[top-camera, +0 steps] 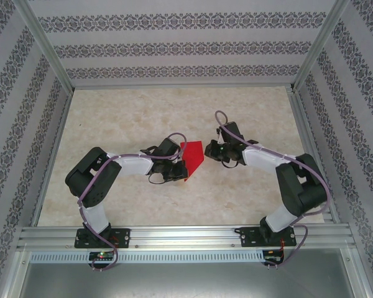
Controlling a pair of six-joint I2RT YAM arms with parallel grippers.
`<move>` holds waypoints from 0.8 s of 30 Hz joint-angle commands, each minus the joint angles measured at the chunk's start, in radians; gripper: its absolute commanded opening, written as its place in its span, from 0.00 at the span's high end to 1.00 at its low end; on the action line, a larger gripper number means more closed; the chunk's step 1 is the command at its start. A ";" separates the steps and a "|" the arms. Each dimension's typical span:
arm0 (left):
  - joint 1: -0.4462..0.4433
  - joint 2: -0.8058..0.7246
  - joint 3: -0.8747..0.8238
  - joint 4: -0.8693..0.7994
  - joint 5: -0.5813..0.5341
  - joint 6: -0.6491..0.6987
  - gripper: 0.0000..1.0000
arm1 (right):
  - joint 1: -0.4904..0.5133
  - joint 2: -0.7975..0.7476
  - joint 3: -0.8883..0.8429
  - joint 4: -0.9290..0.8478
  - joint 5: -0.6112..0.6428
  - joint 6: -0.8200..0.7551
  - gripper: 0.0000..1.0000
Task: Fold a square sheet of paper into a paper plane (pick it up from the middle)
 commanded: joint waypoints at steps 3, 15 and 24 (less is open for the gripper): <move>-0.010 0.021 -0.018 -0.142 -0.062 0.027 1.00 | 0.042 -0.047 -0.008 -0.022 0.051 -0.031 0.90; -0.011 0.021 -0.029 -0.145 -0.063 0.028 1.00 | 0.135 0.209 0.061 0.103 -0.079 0.020 0.94; -0.012 0.022 -0.039 -0.153 -0.061 0.033 1.00 | -0.029 0.253 0.025 0.121 -0.057 -0.020 0.95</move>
